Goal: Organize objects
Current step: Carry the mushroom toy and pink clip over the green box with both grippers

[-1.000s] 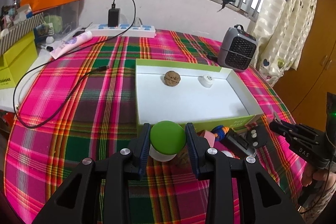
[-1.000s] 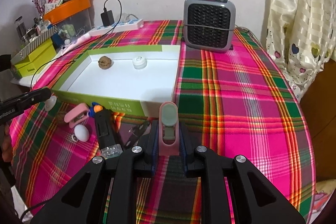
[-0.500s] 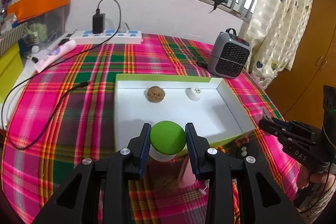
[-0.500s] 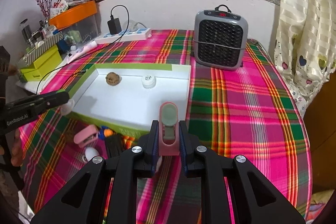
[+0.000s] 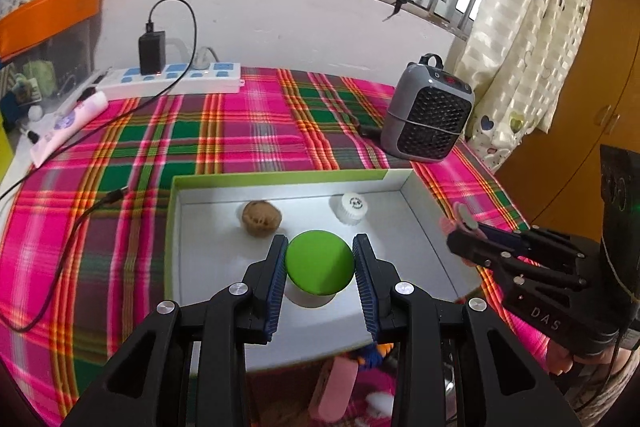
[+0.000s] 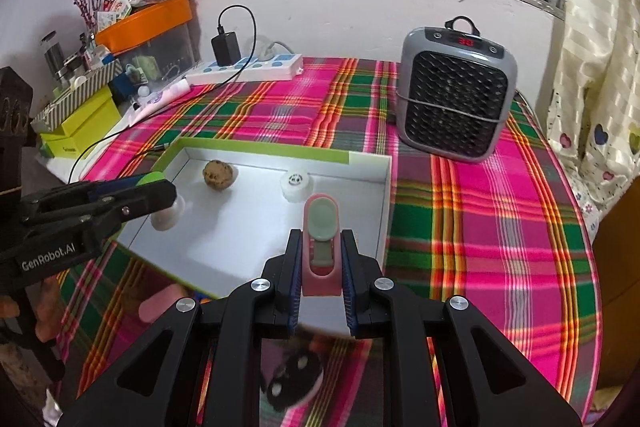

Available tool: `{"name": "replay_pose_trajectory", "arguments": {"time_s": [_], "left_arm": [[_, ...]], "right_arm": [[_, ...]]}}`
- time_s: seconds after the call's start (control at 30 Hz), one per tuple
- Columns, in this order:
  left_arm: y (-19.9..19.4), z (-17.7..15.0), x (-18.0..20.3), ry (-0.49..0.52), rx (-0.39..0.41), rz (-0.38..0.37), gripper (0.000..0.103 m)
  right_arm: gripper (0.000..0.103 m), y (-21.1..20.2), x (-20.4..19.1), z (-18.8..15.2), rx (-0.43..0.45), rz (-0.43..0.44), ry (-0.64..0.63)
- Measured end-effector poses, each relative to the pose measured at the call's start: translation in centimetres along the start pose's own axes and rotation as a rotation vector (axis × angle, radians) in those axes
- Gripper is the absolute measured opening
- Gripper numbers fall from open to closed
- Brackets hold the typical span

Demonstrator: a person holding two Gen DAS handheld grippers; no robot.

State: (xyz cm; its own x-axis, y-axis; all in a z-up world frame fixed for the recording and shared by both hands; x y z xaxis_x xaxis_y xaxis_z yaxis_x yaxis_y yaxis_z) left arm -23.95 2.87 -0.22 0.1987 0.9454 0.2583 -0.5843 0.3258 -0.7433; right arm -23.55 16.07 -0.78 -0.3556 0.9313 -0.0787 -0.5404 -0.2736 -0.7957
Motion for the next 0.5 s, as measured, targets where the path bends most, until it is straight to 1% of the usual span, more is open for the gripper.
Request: {"name": "replay_pose_trajectory", "arguments": {"time_s": [0.5], "left_arm": [[4.9, 2.3, -0.1, -0.004, -0.065, -0.002, 0.031]], "right_arm": [[0.018, 3.9, 0.8, 2.2, -0.065, 0.000, -0.015]]}}
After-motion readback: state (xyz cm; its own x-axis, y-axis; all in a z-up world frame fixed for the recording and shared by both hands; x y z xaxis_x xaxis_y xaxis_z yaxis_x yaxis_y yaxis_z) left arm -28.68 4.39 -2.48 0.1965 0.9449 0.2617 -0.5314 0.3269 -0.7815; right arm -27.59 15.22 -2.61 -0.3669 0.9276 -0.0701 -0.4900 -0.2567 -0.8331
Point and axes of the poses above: each gripper's, at about its wrist camera, not at the fingertips, and y roughly the way its jaws point, x to its right, z to its top, the point moved 10 cm from there along y, roughly the way its jaws point, and after that the axes turned 6 degrees about -x, right-handed, at the moved point
